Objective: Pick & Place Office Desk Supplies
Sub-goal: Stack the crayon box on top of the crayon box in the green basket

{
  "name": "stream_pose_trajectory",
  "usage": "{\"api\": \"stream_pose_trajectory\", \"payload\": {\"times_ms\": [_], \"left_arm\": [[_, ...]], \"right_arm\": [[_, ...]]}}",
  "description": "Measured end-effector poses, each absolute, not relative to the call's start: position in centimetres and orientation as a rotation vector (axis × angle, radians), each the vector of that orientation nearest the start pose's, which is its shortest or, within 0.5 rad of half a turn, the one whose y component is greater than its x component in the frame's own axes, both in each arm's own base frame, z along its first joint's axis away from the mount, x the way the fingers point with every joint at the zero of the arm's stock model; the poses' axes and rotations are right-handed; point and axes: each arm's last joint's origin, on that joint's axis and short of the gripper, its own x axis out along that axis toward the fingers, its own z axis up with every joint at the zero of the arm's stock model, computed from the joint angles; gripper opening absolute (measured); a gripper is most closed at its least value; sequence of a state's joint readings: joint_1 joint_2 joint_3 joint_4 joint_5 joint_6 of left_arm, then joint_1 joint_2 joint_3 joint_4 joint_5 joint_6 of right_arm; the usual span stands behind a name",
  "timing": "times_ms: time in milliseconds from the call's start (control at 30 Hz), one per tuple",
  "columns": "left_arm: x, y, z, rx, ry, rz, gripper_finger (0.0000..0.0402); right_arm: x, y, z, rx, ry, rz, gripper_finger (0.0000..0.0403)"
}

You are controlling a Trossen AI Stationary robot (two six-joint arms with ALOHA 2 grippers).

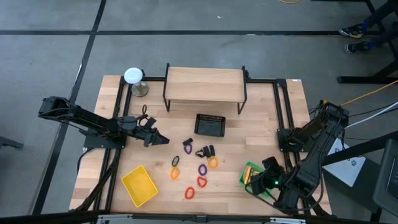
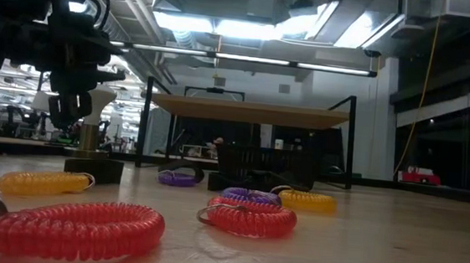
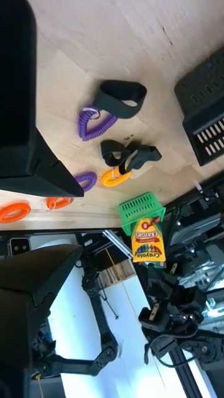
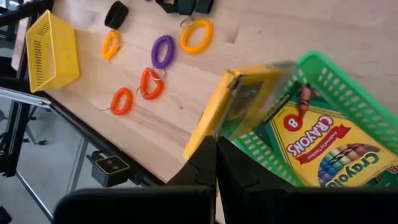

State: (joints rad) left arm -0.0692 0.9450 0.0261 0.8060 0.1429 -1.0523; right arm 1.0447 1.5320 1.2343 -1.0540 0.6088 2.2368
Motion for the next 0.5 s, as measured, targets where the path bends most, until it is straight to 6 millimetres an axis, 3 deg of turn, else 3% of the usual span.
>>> {"api": "stream_pose_trajectory", "payload": {"times_ms": [500], "left_arm": [[15.69,-1.50,14.83,-1.062,0.214,-0.131,0.0129]], "right_arm": [[15.65,24.29,25.39,1.035,0.748,-0.677,0.0000]]}}
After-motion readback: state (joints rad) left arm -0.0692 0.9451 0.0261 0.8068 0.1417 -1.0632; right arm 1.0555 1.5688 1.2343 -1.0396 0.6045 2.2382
